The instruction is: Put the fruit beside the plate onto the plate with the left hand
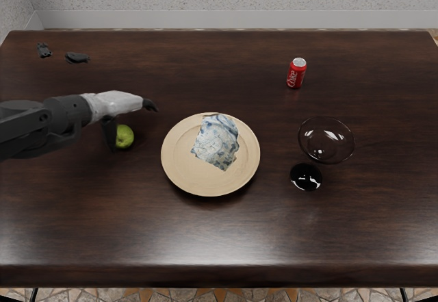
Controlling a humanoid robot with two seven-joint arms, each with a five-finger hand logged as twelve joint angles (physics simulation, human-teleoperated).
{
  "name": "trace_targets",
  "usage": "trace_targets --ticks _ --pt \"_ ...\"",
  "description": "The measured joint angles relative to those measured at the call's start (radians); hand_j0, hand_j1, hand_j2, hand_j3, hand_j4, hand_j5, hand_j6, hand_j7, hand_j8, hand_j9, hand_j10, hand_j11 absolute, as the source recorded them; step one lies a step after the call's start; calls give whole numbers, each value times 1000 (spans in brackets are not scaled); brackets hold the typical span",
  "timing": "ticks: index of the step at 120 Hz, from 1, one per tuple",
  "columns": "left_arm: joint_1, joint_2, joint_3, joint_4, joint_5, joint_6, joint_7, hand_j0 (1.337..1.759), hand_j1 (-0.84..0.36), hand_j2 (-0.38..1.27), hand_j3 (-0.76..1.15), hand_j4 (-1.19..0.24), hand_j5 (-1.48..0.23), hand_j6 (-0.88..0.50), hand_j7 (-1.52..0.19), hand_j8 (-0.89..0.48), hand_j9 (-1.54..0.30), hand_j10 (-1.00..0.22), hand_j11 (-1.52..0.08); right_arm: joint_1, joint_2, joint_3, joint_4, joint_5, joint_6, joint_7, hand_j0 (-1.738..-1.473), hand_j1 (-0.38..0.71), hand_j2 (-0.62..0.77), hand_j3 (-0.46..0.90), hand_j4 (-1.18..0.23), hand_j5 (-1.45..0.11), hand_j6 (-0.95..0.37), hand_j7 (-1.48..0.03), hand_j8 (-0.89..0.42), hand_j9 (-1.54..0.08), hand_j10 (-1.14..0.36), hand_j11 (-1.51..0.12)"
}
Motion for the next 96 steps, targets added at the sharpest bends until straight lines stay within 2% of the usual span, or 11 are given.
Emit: trace_targets --ticks 41,96 --pt "8 40 30 -55 5 71 24 1658 38 55 0 -265 -340 -266 -340 -266 -340 -265 -339 0 0 0 0 0 0 0 -1658 -349 0 0 0 0 0 0 0 0 0 0" --pt "7 38 70 -62 5 90 50 1658 12 60 0 -287 -368 -288 -368 -288 -368 -286 -368 0 0 0 0 0 0 0 -1658 -349 0 0 0 0 0 0 0 0 0 0"
